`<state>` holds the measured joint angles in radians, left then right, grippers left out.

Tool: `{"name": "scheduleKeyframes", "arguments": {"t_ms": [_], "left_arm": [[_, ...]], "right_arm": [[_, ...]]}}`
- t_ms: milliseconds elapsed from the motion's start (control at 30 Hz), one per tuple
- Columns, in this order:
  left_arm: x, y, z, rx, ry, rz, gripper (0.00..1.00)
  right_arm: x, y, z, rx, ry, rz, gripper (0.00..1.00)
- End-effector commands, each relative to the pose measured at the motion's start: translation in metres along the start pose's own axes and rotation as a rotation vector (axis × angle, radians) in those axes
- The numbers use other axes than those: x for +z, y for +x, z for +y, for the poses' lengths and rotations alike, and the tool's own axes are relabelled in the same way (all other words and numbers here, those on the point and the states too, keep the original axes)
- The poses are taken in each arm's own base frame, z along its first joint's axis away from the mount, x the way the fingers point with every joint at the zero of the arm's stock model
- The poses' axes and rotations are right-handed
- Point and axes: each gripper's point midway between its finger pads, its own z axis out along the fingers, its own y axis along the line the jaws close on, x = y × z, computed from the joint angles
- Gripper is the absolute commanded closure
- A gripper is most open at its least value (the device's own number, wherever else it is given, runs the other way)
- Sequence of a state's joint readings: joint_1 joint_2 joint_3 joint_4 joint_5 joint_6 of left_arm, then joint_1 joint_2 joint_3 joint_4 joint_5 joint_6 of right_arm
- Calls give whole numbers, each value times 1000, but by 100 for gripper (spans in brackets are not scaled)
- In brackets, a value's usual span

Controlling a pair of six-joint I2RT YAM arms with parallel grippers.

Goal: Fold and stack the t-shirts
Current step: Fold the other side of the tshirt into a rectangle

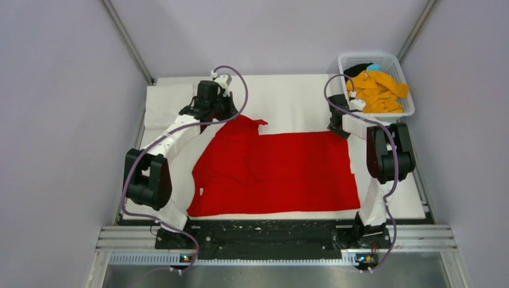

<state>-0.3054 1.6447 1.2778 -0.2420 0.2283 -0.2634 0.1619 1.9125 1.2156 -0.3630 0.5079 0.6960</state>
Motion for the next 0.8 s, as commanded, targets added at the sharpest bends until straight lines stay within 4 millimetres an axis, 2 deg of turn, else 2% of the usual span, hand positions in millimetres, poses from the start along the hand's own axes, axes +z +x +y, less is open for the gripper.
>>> {"name": "scheduleKeyframes", "arguments": {"t_ms": [0,100,200,300,467,567,767], "left_arm": [[-11,-14,-5,17,12,-51,100],[-11,-15,-6,19,13,-53,100],[-12,-18,-6,26,16,-59,100],[-12,-22,-8,38,22,-65,100],[-20,-25,-14,43,46,-72,100],[-28,-18,-17,37,57,-70,100],[-59,1,-16,16,39,-84,100]], "right_arm": [[-1,30,-14,-11,-2,89,61],[-1,26,-12,-4,-16,74,72],[-2,20,-9,-13,-25,53,90],[-5,9,-4,-41,-49,29,100],[-21,-10,5,-70,-113,-10,100],[-32,-11,7,-92,-163,-17,100],[-55,-4,6,-144,-236,-41,100]]}}
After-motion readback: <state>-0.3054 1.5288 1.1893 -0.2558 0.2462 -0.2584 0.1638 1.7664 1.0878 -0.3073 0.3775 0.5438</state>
